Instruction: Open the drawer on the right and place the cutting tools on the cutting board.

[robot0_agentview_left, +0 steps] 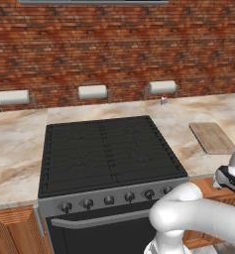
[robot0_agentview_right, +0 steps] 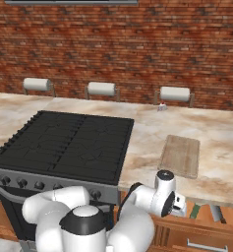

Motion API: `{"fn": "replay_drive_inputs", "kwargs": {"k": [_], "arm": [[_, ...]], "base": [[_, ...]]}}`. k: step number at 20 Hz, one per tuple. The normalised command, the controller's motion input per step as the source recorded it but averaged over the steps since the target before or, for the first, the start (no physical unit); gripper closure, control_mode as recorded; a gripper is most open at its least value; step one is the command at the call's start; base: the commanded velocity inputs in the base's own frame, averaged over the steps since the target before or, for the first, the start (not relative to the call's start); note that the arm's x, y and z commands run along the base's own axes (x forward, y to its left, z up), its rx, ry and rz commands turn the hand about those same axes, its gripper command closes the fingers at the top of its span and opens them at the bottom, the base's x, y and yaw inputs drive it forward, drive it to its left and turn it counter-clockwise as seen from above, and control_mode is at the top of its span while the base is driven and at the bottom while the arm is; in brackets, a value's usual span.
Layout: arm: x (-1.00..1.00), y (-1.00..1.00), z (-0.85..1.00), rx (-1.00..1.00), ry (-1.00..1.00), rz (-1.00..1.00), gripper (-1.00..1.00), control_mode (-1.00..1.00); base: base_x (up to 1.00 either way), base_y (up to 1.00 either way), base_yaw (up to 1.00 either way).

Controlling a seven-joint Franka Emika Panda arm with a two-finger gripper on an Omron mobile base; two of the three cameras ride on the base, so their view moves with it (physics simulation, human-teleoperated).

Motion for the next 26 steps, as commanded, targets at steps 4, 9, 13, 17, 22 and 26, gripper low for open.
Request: {"fn": "replay_drive_inputs", "kwargs": {"k": [4,9,13,17,22,26], "arm": [[0.01,0.0,-0.19,0.0,0.0,-0.03,-1.0,-1.0],[-0.15,-0.04,-0.03,0.0,0.01,-0.06,-1.0,-1.0],[-0.41,-0.12,0.0,0.0,0.05,-0.08,-1.0,-1.0],[-0.47,-0.16,0.0,0.0,0.09,-0.07,-1.0,-1.0],[-0.64,-0.17,0.0,0.0,0.05,-0.05,-1.0,-1.0],[-0.89,-0.21,0.0,0.0,0.02,-0.04,-1.0,-1.0]], "base": [[0.0,0.0,0.0],[0.0,0.0,0.0],[0.0,0.0,0.0],[0.0,0.0,0.0],[0.0,0.0,0.0],[0.0,0.0,0.0]]}}
